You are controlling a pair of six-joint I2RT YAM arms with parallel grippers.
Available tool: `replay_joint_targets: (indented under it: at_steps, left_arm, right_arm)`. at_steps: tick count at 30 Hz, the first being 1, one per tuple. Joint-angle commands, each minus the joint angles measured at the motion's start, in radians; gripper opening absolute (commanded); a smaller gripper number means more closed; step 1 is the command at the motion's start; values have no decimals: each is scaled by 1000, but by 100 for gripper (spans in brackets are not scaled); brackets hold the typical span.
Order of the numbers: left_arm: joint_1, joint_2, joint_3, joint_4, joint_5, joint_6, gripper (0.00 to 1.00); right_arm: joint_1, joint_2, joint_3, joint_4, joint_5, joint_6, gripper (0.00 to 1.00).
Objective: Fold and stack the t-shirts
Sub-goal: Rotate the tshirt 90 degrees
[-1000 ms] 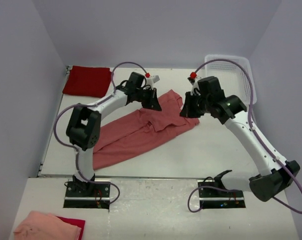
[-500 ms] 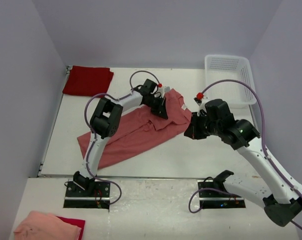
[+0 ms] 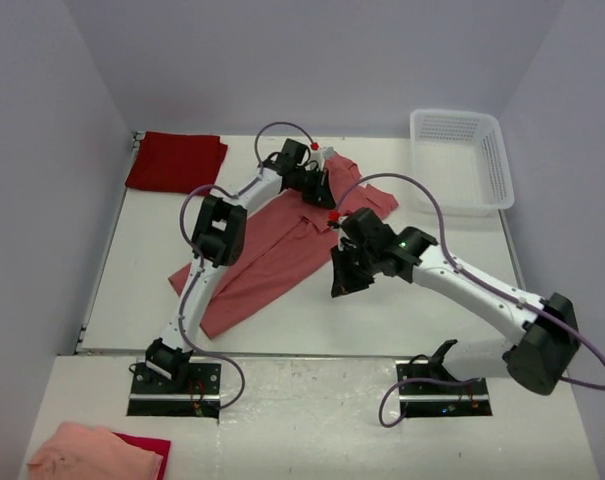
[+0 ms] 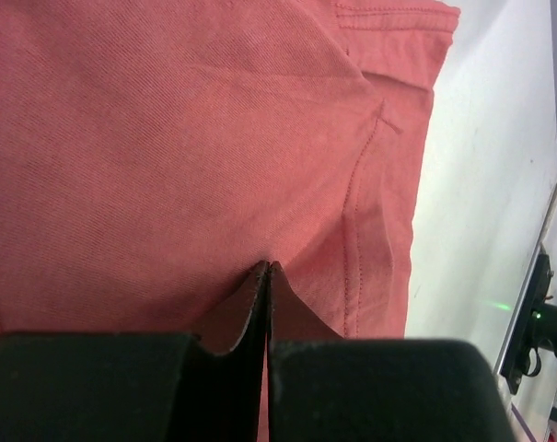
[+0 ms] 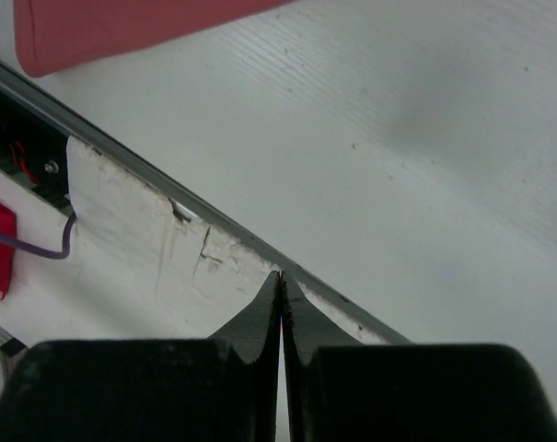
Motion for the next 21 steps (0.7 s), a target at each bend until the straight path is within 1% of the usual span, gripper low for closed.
replay_joint_targets:
  at_steps: [1, 4, 5, 6, 9, 10, 12, 13, 15, 16, 18, 20, 21]
  left_arm:
    - [76, 39, 27, 42, -32, -16, 0]
    - [137, 22, -14, 96, -6, -37, 0]
    - [153, 21, -16, 95, -7, -36, 0]
    - [185, 19, -16, 93, 0, -33, 0]
    - [241, 9, -23, 84, -6, -19, 0]
    - [254, 2, -31, 87, -1, -16, 0]
    - [289, -1, -34, 93, 2, -17, 0]
    - [298, -1, -33, 95, 2, -19, 0]
    - [323, -1, -34, 101, 5, -25, 0]
    - [329, -2, -37, 104, 5, -29, 0]
    - [343, -5, -40, 108, 8, -36, 0]
    - [352, -8, -48, 110, 20, -37, 0]
    - [354, -14, -53, 110, 20, -39, 0]
  right_arm:
    - [37, 158, 107, 111, -28, -29, 0]
    - [61, 275, 202, 144, -48, -48, 0]
    - [64, 348, 224, 150, -55, -51, 0]
    - [70, 380, 249, 160, -68, -52, 0]
    - [95, 499, 351, 164, -115, -57, 0]
    - [104, 526, 411, 158, -126, -58, 0]
    - [128, 601, 466, 154, -152, -61, 0]
    - [136, 626, 526, 147, -167, -63, 0]
    - [153, 704, 580, 144, -218, -61, 0]
    - [159, 732, 636, 140, -239, -60, 0]
    - [175, 808, 690, 135, -297, -60, 0]
    - [188, 855, 764, 132, -319, -57, 0]
    - [191, 876, 787, 134, -363, -55, 0]
